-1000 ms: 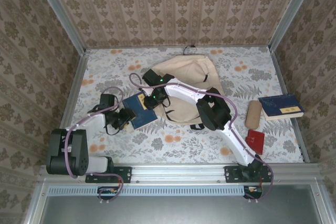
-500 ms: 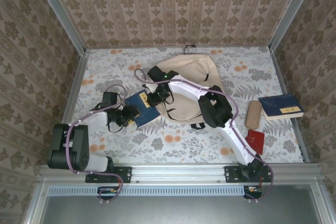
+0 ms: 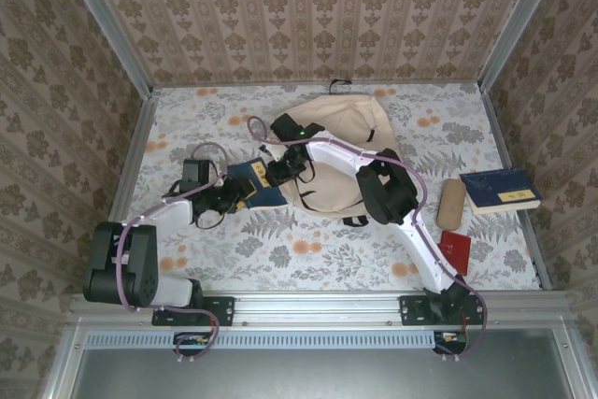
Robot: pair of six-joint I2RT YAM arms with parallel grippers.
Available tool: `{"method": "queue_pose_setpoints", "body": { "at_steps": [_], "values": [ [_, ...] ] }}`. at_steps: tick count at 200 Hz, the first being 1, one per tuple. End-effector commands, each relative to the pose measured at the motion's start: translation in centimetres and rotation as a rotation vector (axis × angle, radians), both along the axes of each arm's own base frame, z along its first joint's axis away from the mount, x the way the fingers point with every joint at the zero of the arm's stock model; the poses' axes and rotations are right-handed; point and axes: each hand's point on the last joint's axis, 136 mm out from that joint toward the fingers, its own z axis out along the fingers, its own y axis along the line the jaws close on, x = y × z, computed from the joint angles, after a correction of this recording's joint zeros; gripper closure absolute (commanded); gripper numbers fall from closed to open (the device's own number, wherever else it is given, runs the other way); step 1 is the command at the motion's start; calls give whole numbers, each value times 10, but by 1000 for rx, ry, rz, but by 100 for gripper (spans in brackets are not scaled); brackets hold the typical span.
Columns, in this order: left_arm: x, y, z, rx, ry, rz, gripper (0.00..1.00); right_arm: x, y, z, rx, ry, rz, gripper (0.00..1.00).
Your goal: Pack books, pencil case, and school supplies into a backpack
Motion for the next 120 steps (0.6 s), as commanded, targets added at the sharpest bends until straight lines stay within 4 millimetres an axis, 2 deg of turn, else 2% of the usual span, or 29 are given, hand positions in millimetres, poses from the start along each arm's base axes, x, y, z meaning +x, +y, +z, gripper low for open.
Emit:
{"method": "queue_pose_setpoints", "body": {
  "at_steps": [1, 21, 41, 60, 86, 104, 120],
  "values": [
    [7, 0, -1, 16, 2, 11, 76, -22, -8, -13, -48, 95, -22, 72],
    [8, 4, -1, 42, -1, 20, 89, -18, -6, 10, -10, 70, -61, 70],
    [8, 12, 5, 94, -17, 44, 92, -11, -4, 49, 42, 16, -111, 63],
    [8, 19, 22, 126, -63, 68, 94, -10, -3, 94, 121, -38, -147, 53],
    [10, 17, 67, 115, -210, 62, 94, -28, -7, 164, 303, -90, -171, 35],
    [10, 13, 100, 113, -304, 63, 94, -41, -21, 193, 377, -117, -236, 23],
    [11, 6, 129, 83, -383, 73, 94, -49, -37, 210, 441, -127, -315, 16]
  ]
}}
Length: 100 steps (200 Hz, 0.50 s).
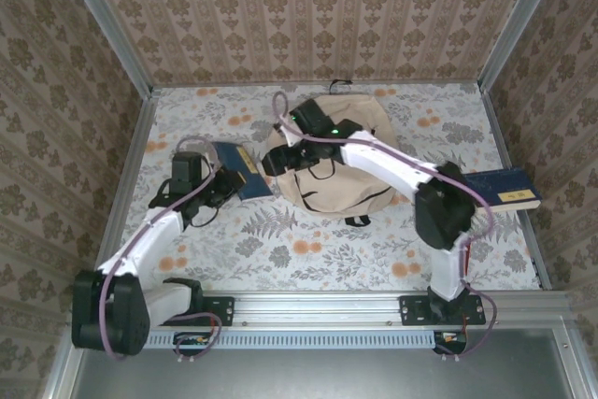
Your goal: Pack books, pencil case, and school supplies into a backpack
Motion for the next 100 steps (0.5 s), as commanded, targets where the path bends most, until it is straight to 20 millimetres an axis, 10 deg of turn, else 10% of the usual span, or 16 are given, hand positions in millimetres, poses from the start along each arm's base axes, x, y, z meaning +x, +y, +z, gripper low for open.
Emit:
{"method": "queue_pose_setpoints", "body": {
  "at_steps": [1, 100],
  "values": [
    [8, -7, 56, -7, -170, -6, 94, -9, -14, 49, 176, -23, -127, 15],
    [42, -99, 172, -359, -381, 25, 93, -20, -88, 62, 751, 312, -634, 10]
  ]
}}
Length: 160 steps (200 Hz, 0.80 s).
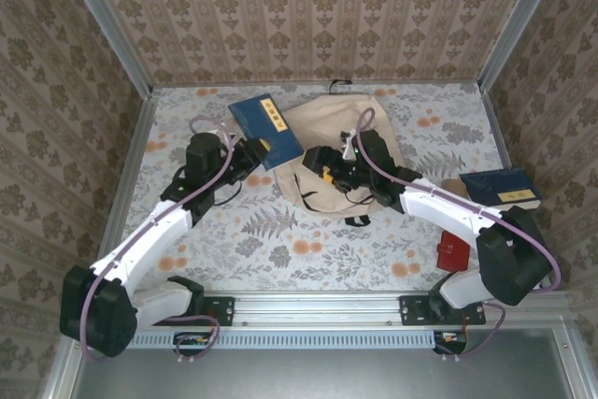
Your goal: Pack books, pencil case, and school supplies into a backpack
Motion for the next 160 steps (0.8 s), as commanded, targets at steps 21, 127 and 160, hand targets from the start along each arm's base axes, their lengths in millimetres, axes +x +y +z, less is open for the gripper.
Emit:
{"method": "queue_pose_setpoints", "body": {
  "at_steps": [21, 127, 160],
  "values": [
    [19, -38, 79, -205, -132, 34, 93, 9, -6, 70, 410, -12, -160, 10],
    [11, -80, 81, -320, -38, 7, 94, 35, -18, 94, 590, -13, -224, 22],
    [7, -81, 76, -331, -13, 6, 94, 39, -23, 98, 589, -36, -231, 33]
  ]
}}
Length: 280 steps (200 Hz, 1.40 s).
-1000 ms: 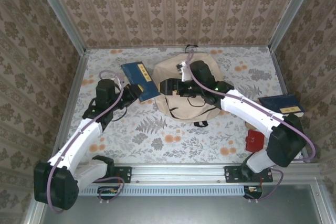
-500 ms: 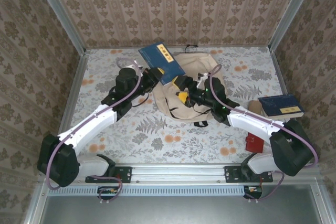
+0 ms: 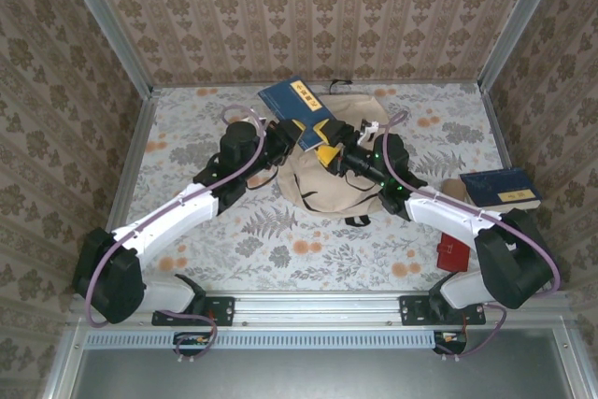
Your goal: Pack books, pencil case, and school supplies into a backpack
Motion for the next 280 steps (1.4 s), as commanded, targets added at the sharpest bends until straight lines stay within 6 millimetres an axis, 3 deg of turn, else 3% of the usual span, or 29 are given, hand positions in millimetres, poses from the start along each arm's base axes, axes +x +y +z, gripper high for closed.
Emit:
{"method": "queue_pose_setpoints", "body": {
  "at_steps": [1, 38, 79, 84, 91, 137, 150, 170, 198, 229, 255, 280],
  "values": [
    [0, -2, 32, -92, -56, 11, 94, 6, -6, 16, 38, -46, -31, 33],
    [-4, -5, 22, -88, -33, -5, 94, 14, -15, 17, 22, -61, -60, 49],
    [-10, -6, 1, -7, -8, -29, 90, 18, -23, 8, -63, -70, -94, 81],
    [-10, -5, -3, 7, -5, -33, 87, 19, -24, 2, -89, -61, -102, 84],
    [-11, -4, -9, 28, 3, -36, 82, 15, -31, 9, -115, -82, -124, 89],
    [-17, 4, -51, 267, 38, -85, 34, 3, -71, -6, -411, -98, -230, 95],
    [-19, 7, -65, 350, 47, -102, 27, -4, -89, -5, -501, -112, -264, 96],
    [-21, 5, -81, 477, 41, -150, 24, -15, -121, 0, -647, -133, -327, 96],
    [-31, -23, -100, 681, -31, -304, 26, -33, -163, 6, -824, -132, -409, 96],
    [-42, -77, -118, 777, -108, -521, 33, -49, -207, 3, -945, -80, -478, 95],
    [-50, -110, -132, 855, -158, -634, 37, -58, -233, -1, -1005, -28, -509, 95],
    [-57, -127, -145, 959, -187, -693, 38, -65, -255, -6, -1027, 15, -540, 95]
  ]
}}
